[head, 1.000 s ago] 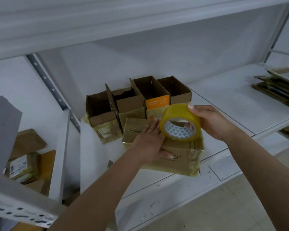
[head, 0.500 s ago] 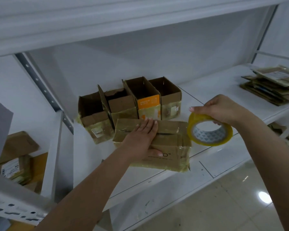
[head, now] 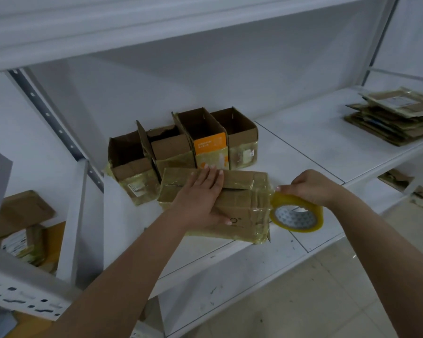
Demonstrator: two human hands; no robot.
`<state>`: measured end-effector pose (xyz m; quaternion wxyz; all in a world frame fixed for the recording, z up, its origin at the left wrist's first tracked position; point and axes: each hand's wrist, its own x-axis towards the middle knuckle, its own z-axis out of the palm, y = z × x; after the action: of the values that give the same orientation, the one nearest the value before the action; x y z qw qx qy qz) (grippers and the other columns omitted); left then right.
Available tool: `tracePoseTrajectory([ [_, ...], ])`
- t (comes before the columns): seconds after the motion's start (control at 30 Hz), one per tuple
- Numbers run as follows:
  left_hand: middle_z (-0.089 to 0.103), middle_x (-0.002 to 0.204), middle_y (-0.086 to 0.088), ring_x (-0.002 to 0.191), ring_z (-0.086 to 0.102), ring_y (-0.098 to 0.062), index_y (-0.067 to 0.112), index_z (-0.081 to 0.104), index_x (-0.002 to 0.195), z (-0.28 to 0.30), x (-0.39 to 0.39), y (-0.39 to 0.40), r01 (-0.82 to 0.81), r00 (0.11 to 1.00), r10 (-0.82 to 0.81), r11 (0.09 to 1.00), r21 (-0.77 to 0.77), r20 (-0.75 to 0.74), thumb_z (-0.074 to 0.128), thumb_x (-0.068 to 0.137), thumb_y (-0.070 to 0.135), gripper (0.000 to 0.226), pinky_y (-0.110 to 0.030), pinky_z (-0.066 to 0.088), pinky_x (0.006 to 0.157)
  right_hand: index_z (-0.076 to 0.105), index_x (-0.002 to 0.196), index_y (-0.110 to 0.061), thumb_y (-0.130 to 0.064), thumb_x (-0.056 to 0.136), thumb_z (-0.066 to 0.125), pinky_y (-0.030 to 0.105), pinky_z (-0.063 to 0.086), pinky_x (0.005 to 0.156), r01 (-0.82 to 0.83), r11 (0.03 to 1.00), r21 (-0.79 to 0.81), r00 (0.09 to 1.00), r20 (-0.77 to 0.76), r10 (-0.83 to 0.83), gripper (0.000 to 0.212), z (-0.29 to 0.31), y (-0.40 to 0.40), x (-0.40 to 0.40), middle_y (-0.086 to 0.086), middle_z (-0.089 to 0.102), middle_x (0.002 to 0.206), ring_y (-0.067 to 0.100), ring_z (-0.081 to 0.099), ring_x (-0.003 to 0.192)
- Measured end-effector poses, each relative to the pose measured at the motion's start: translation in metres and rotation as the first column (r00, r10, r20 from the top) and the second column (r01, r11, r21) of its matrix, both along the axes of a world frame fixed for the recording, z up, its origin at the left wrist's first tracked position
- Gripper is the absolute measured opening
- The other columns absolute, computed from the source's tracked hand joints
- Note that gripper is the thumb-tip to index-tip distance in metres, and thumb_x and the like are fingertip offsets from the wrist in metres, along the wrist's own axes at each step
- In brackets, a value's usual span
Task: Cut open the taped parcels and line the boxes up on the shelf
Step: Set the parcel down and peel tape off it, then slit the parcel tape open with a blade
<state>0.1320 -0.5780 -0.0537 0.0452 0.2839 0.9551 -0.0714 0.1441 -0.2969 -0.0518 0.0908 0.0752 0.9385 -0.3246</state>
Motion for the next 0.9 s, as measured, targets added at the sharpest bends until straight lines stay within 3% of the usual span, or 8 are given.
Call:
tracePoseTrajectory([
  [0.1,-0.02,0.16,-0.01,0.148,-0.021,-0.026,0.011,-0.017,0.152,0.0,0.014,0.032,0.07,0.993,-0.067,0.997,0.03,-0.094,0.046,0.078,0.079,0.119,-0.048,-0.012,0.12,0.072,0.086,-0.014,-0.04,0.09,0.064,0.03,0.049,0.066,-0.016,1.0,0.005,1.0,0.012,0.016,0.027,-0.002,0.004,0.002,0.009,0.069,0.093,0.02,0.063,0.08],
  [0.17,-0.018,0.162,-0.006,0.148,-0.019,-0.024,0.016,-0.014,0.154,-0.007,0.023,0.056,0.105,0.994,-0.103,0.993,0.058,-0.044,0.045,0.087,0.069,0.104,-0.046,-0.005,0.122,0.071,0.094,-0.021,-0.037,0.091,0.062,0.032,0.049,0.074,-0.039,0.998,-0.042,0.999,0.018,0.04,0.019,-0.004,0.002,0.005,0.007,0.067,0.102,0.021,0.061,0.088],
  [0.3,-0.008,0.164,0.003,0.15,-0.012,-0.02,0.026,-0.002,0.156,-0.012,0.022,0.061,0.062,0.998,-0.063,0.995,0.078,0.009,0.046,0.092,0.056,0.085,-0.04,0.006,0.121,0.074,0.091,-0.027,-0.062,0.082,0.063,0.038,0.049,0.088,-0.015,0.994,-0.107,0.999,-0.034,0.011,0.038,-0.012,-0.012,0.012,-0.003,0.069,0.096,0.018,0.062,0.092],
  [0.43,-0.004,0.163,0.013,0.15,-0.007,-0.012,0.032,0.002,0.156,-0.007,0.017,0.036,0.05,0.998,-0.053,0.988,0.147,0.02,0.049,0.095,0.049,0.079,-0.037,0.018,0.118,0.075,0.075,-0.031,-0.065,0.074,0.071,0.041,0.053,0.089,0.03,0.984,-0.178,0.986,-0.154,-0.058,0.035,-0.011,-0.026,0.012,-0.01,0.073,0.08,0.013,0.067,0.085],
  [0.67,-0.002,0.165,0.004,0.15,-0.009,-0.015,0.02,0.003,0.157,-0.011,0.026,0.022,0.05,0.998,-0.042,0.981,0.185,-0.044,0.051,0.09,0.058,0.09,-0.041,0.0,0.123,0.07,0.075,-0.037,-0.067,0.077,0.067,0.041,0.051,0.09,0.072,0.991,-0.116,0.985,-0.149,-0.089,0.03,-0.013,-0.045,0.013,-0.007,0.071,0.096,0.02,0.065,0.096],
  [0.8,0.007,0.165,-0.002,0.151,-0.006,-0.016,0.014,0.009,0.156,-0.02,0.043,-0.006,-0.05,0.967,0.138,0.928,0.368,-0.217,0.056,0.082,0.065,0.101,-0.048,-0.001,0.122,0.07,0.08,-0.036,-0.065,0.079,0.066,0.038,0.049,0.087,0.125,0.986,-0.109,0.974,-0.177,-0.143,0.03,-0.013,-0.049,0.017,-0.003,0.07,0.105,0.023,0.063,0.102],
  [0.9,0.01,0.164,-0.007,0.151,0.0,-0.02,0.01,0.011,0.156,-0.032,0.058,-0.042,-0.201,0.897,0.375,0.818,0.539,-0.235,0.055,0.082,0.065,0.102,-0.048,0.007,0.122,0.07,0.081,-0.036,-0.063,0.081,0.066,0.04,0.049,0.089,0.145,0.984,-0.103,0.968,-0.192,-0.163,0.028,-0.012,-0.05,0.02,-0.001,0.071,0.111,0.026,0.063,0.105],
])
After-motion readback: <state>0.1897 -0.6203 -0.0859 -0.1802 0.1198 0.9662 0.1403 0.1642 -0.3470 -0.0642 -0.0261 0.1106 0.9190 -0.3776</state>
